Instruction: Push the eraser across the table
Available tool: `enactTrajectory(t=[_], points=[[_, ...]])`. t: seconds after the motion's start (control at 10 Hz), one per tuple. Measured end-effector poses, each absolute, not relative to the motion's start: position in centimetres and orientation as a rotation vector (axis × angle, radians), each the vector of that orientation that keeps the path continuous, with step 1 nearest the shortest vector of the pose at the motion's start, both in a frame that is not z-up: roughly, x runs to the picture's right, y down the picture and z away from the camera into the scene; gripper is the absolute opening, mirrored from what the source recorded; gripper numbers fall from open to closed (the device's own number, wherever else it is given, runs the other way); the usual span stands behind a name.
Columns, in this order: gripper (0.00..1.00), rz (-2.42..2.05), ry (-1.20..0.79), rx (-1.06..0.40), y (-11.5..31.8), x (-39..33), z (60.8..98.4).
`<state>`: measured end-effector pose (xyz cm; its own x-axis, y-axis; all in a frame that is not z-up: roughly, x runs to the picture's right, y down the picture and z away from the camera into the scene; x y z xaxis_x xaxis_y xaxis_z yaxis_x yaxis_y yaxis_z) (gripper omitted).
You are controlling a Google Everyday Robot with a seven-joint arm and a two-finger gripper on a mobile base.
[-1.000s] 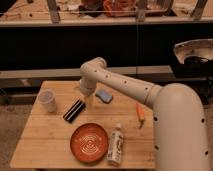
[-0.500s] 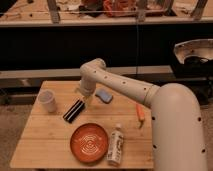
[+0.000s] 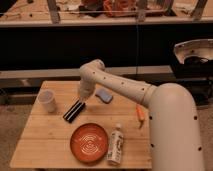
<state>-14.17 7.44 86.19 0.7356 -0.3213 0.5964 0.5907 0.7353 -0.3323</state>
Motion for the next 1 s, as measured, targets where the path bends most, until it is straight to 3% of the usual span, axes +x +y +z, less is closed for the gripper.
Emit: enactTrajectory(t=[0.2, 1.0], points=[[0.02, -0.525, -0.534, -0.551, 8.4, -14.4, 87.5], [0.02, -0.52, -0.525, -0.608, 9.4, -13.9, 91.1]])
